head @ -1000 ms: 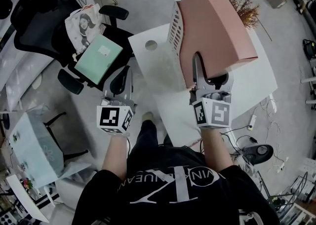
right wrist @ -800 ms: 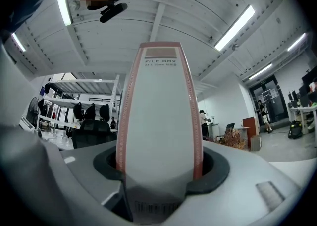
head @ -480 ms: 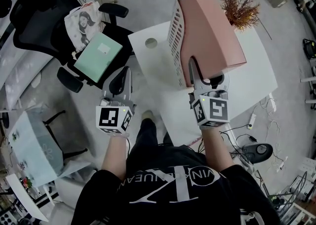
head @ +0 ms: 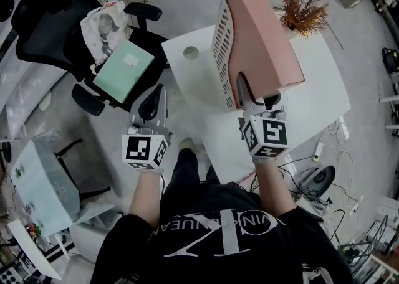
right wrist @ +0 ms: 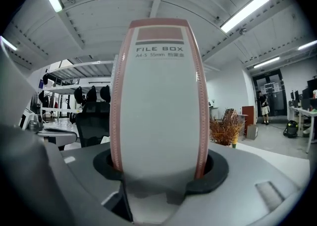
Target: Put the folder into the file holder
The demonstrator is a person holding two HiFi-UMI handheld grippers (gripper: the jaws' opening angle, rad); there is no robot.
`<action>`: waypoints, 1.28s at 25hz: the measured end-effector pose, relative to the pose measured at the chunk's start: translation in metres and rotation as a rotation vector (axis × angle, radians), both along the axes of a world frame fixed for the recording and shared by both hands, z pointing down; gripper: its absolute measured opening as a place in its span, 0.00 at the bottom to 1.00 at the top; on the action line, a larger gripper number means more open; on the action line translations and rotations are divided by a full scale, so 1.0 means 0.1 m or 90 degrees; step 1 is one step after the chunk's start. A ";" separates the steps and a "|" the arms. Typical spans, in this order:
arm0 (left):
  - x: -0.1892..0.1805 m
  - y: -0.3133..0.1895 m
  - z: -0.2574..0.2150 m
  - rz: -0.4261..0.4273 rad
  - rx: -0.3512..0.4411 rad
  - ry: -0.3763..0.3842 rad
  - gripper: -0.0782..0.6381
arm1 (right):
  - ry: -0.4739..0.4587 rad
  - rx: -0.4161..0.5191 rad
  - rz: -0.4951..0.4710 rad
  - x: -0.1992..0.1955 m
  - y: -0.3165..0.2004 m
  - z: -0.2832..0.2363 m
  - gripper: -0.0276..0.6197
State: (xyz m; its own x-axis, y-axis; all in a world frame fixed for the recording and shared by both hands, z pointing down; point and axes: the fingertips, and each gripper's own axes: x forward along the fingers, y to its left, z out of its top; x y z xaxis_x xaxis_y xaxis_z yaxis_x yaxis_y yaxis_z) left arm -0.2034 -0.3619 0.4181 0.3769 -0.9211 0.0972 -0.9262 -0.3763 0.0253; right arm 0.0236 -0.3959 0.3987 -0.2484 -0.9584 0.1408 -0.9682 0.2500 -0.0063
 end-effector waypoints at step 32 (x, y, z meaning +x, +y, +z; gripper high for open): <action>0.05 0.04 -0.02 0.003 0.001 0.002 0.11 | 0.027 -0.101 -0.005 -0.03 0.13 0.39 0.55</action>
State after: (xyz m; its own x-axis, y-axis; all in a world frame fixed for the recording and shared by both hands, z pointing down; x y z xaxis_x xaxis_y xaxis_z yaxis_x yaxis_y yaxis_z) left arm -0.1984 -0.3575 0.4164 0.3815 -0.9196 0.0941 -0.9243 -0.3806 0.0280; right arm 0.0202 -0.3834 0.4380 -0.2471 -0.9213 0.3004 -0.9663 0.2572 -0.0058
